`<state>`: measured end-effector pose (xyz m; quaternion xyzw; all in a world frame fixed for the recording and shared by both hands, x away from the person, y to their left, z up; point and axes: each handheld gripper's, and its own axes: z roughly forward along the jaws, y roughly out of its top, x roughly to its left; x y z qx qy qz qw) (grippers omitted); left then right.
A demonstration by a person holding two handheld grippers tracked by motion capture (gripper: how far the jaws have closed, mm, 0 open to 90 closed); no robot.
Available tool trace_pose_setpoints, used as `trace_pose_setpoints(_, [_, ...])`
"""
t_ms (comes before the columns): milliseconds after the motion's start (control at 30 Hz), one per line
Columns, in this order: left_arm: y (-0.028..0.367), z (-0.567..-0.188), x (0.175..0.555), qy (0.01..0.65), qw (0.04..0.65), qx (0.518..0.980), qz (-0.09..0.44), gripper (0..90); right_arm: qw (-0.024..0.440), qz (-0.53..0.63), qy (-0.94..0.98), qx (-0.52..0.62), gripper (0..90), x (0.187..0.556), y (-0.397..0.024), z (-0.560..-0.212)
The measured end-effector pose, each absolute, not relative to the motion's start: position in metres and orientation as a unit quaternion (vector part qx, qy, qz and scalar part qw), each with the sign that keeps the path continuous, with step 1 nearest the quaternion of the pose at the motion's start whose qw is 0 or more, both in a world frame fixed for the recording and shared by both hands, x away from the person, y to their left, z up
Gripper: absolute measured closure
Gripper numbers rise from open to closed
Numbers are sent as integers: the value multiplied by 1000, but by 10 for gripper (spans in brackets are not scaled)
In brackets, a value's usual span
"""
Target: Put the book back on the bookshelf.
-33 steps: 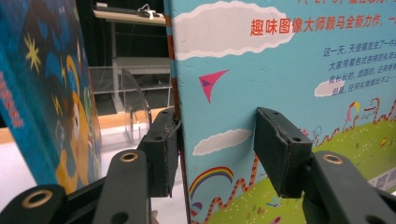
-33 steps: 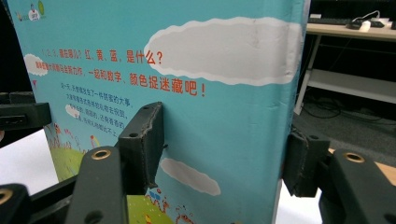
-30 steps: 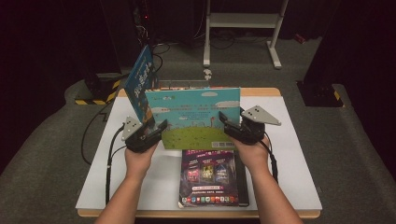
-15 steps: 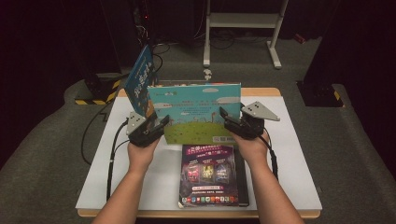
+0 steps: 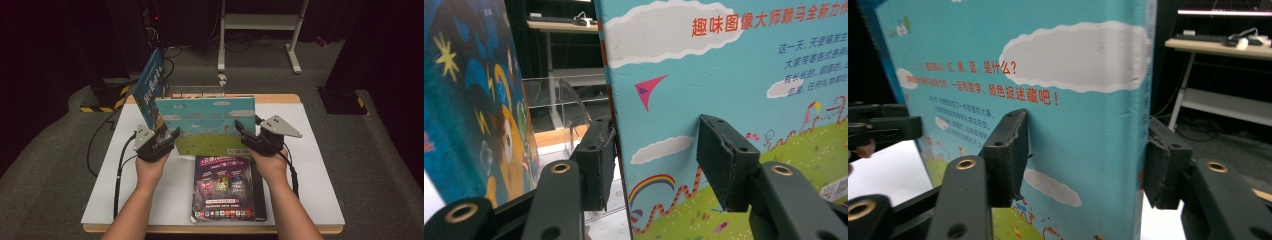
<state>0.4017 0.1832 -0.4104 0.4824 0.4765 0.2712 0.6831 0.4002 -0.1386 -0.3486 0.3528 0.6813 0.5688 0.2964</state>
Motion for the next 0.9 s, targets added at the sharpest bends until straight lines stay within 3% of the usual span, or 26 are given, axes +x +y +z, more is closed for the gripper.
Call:
trace_pose_setpoints(433, [191,-416,402,495,672,477,275,519,262,610,690,290,609,376,-142,-349])
trace_pose_setpoints(533, [193,-418,404,497,674,475,269,530,245,623,700,249,696,375,-147,-351])
trace_pose_setpoints(600, [191,-418,403,493,673,478,273,549,229,624,716,213,808,371,-145,-350])
trace_pose_setpoints(900, [193,-426,399,500,663,486,272,543,199,641,714,199,812,377,-154,-353])
